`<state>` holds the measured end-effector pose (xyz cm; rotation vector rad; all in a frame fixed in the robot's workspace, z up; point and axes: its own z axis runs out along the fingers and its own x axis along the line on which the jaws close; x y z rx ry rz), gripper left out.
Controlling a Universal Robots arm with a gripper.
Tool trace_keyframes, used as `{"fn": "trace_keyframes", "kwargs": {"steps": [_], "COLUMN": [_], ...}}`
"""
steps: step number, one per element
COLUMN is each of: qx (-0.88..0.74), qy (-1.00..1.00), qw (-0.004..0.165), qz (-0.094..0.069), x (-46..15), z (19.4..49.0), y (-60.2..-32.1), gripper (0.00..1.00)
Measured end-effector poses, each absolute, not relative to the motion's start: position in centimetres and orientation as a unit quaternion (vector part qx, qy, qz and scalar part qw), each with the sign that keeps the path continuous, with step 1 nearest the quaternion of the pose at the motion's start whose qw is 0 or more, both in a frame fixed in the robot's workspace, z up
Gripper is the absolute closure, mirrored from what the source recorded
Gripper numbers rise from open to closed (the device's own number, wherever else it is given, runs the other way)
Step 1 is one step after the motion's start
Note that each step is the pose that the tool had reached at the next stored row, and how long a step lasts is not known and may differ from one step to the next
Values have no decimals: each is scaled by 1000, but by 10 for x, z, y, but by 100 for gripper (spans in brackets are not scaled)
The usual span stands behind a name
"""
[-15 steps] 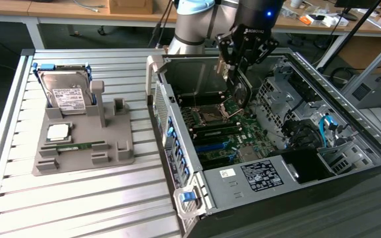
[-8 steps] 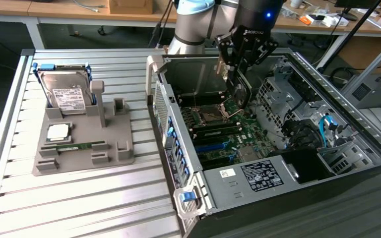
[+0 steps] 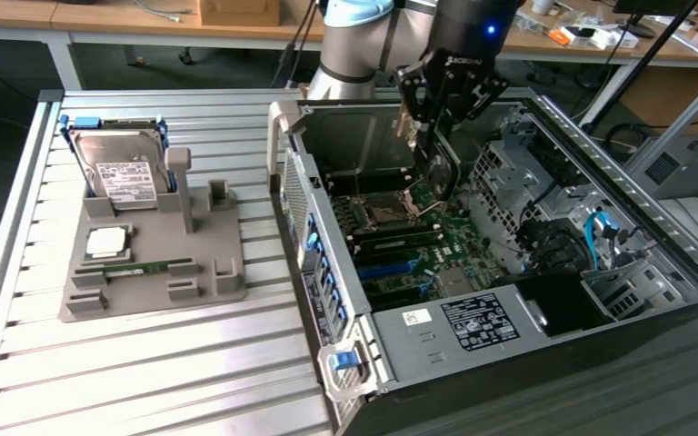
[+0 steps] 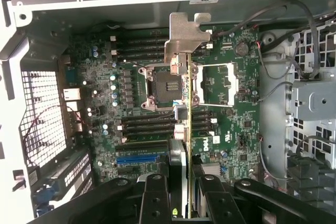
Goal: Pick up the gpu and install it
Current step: 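Pick up the gpu and move the gpu toward the slot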
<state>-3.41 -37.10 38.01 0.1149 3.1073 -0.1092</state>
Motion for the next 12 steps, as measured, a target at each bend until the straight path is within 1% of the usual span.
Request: {"fn": "trace_keyframes", "kwargs": {"steps": [12], "qx": [37], "qy": [999], "qw": [15], "qz": [-35], "x": [-34], "z": [376], "y": [-371], "gripper": [73]}}
